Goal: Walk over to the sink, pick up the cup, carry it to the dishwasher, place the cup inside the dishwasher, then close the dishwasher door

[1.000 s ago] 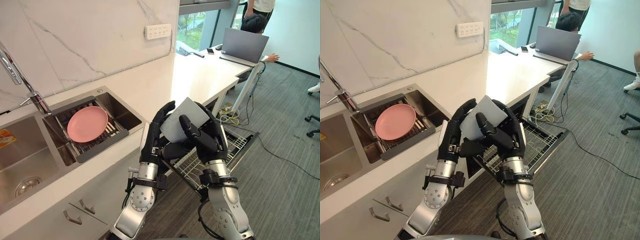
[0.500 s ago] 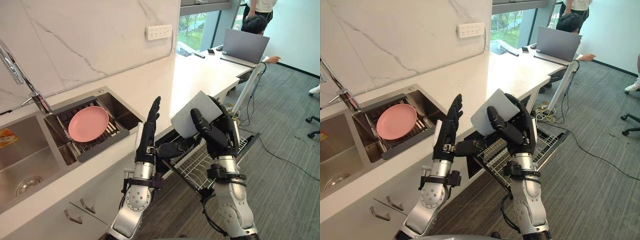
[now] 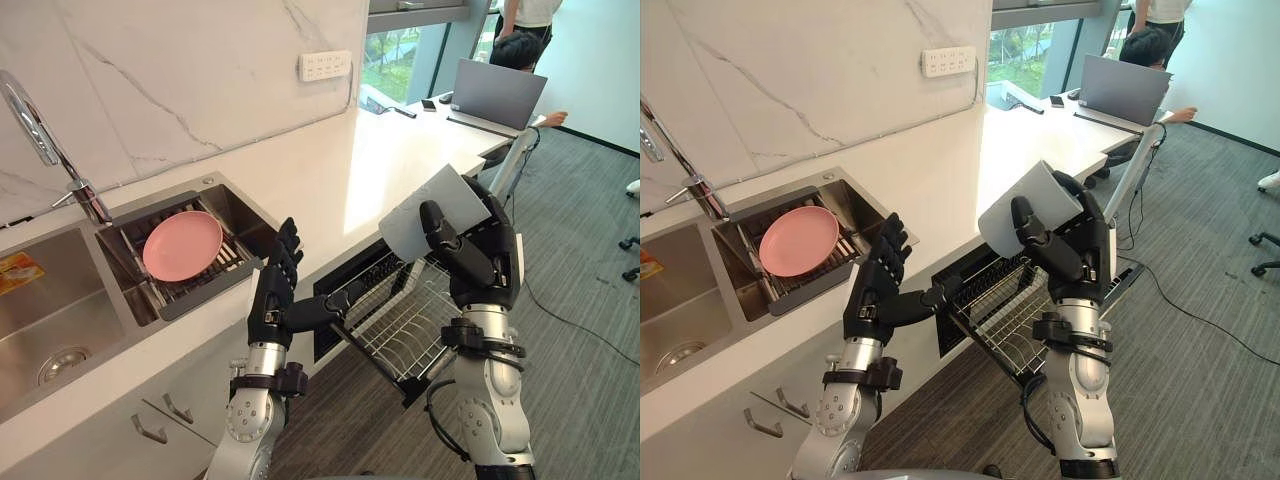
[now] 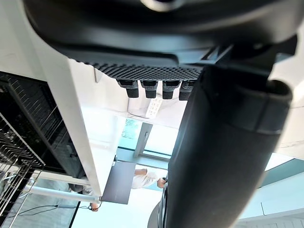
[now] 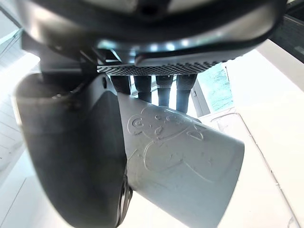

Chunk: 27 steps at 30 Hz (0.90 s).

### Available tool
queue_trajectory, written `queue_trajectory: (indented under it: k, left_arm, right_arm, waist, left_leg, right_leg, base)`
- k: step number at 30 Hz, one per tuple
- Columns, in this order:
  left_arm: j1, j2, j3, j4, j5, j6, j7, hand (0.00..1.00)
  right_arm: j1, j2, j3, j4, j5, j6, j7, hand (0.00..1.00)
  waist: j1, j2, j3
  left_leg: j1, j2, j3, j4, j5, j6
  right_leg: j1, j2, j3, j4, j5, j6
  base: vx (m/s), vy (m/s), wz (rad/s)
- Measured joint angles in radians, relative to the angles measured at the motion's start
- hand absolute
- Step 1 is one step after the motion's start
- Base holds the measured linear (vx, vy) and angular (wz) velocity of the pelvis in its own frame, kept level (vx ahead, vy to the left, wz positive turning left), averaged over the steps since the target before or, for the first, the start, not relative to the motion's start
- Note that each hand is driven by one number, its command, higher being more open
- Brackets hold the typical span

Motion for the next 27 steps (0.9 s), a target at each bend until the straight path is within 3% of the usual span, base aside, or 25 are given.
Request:
queue_trajectory:
  k: [12, 17, 22, 27]
  left_arm:
    - [0.062, 0.03, 0.005, 0.319, -0.037, 0.05, -0.18, 1.0]
    - [0.062, 0.029, 0.029, 0.397, -0.032, 0.051, -0.196, 1.0]
    - [0.037, 0.033, 0.102, 0.61, 0.042, 0.05, -0.194, 1.0]
    - [0.05, 0.052, 0.159, 0.765, 0.112, 0.066, -0.171, 1.0]
  right_arm:
    - [0.061, -0.002, -0.071, 0.085, -0.039, 0.014, 0.027, 0.0]
    - [0.09, -0.001, -0.072, 0.097, -0.052, 0.025, 0.037, 0.0]
    - [0.087, -0.009, -0.078, 0.15, -0.097, 0.025, 0.055, 0.0]
    - [0.087, -0.013, -0.11, 0.222, -0.137, 0.036, 0.058, 0.0]
  waist:
    - [-0.01, -0.002, 0.009]
    - [-0.012, -0.003, 0.011]
    - [-0.012, -0.013, 0.022]
    - [-0.012, -0.003, 0.052]
  left_leg:
    - [-0.011, 0.003, -0.004, -0.008, 0.005, -0.002]
    - [-0.011, 0.005, -0.002, -0.016, 0.007, -0.005]
    - [0.005, 0.016, -0.001, -0.054, 0.025, -0.017]
    - [0.013, 0.023, -0.002, -0.08, 0.035, -0.024]
  right_leg:
    - [-0.014, 0.002, -0.009, -0.001, -0.003, -0.005]
    - [-0.018, 0.006, -0.01, -0.001, -0.006, -0.008]
    - [-0.022, 0.011, -0.039, -0.001, -0.009, -0.013]
    - [-0.028, 0.019, -0.071, -0.001, -0.008, -0.015]
  base:
    - [0.0, -0.006, 0.01]
    - [0.0, 0.0, 0.0]
    - [0.0, -0.027, 0.0]
    - [0.0, -0.036, 0.0]
